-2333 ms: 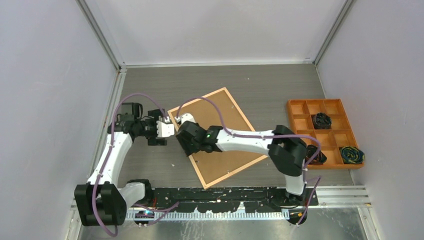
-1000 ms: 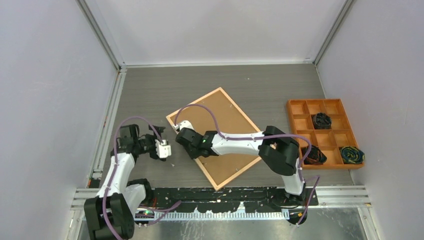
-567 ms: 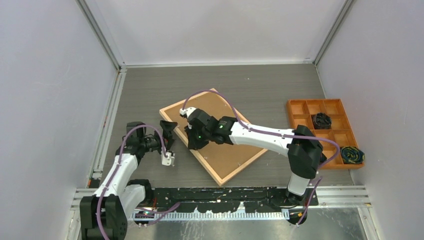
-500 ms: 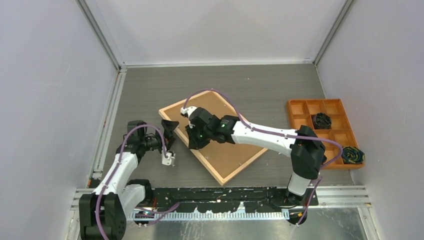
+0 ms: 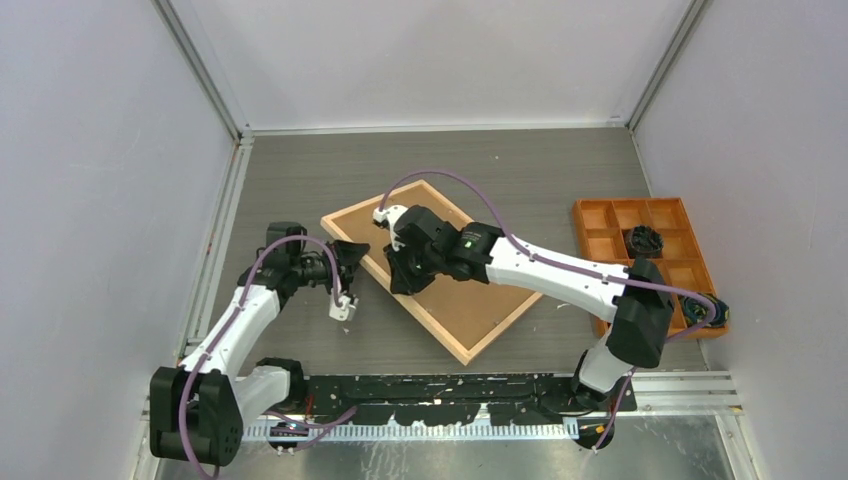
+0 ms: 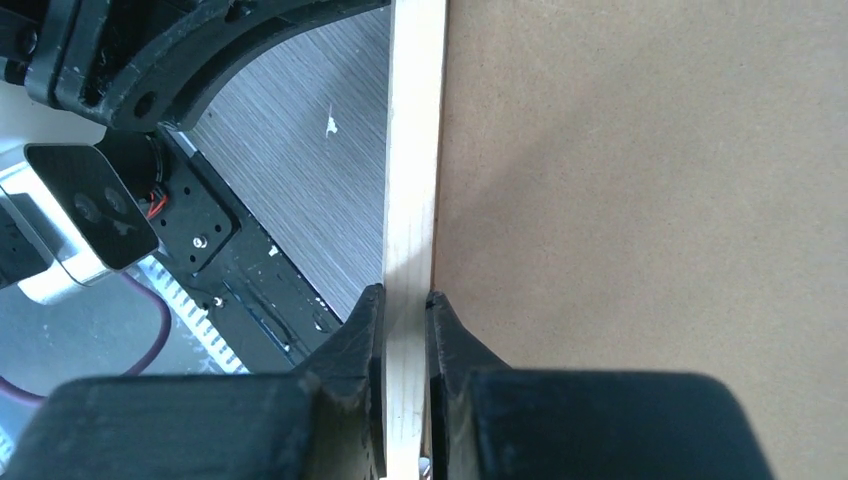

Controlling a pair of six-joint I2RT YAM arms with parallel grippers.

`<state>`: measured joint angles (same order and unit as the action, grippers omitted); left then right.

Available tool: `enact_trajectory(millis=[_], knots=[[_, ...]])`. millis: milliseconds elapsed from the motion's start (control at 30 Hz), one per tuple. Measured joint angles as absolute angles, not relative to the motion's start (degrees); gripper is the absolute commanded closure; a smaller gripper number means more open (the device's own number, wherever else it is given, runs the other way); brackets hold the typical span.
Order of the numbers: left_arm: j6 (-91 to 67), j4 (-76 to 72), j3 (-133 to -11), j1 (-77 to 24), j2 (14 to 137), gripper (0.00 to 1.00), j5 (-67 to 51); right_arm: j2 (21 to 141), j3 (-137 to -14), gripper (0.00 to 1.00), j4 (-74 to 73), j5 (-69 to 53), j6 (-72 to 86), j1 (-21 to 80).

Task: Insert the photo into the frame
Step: Turn over the photo frame at the center of the board.

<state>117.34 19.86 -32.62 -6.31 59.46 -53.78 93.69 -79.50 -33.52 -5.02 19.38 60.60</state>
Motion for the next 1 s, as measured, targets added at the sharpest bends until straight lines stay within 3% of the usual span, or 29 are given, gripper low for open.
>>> enact_trajectory(millis=[133,167,200,400,533,900,1000], knots=[[117.3,21.1,-34.8,-7.3,59.2,1.0,-53.8,91.2,-79.9,0.44,-34.9,-2.1,18.1,60.7],[117.3,21.4,-35.0,-7.3,59.1,1.0,-53.4,90.1,-80.0,0.09,-35.5,-0.5,17.4,61.0],[117.2,21.9,-35.0,-7.3,58.8,1.0,-53.1,88.3,-79.9,0.01,-36.0,1.1,16.4,61.2],[114.6,29.0,-39.2,-7.6,56.2,1.0,-51.4,72.7,-79.7,0.0,-35.7,10.4,12.4,60.9],[112.1,35.2,-43.5,-7.8,55.1,1.0,-49.7,68.8,-82.2,0.0,-38.2,13.6,10.6,61.4],[103.6,47.0,-54.4,-7.9,55.7,1.0,-46.0,82.4,-92.9,0.0,-55.3,22.9,0.6,81.6],[103.0,47.0,-54.4,-7.9,55.5,1.0,-46.0,85.6,-92.4,0.05,-57.5,26.9,-2.0,83.6]])
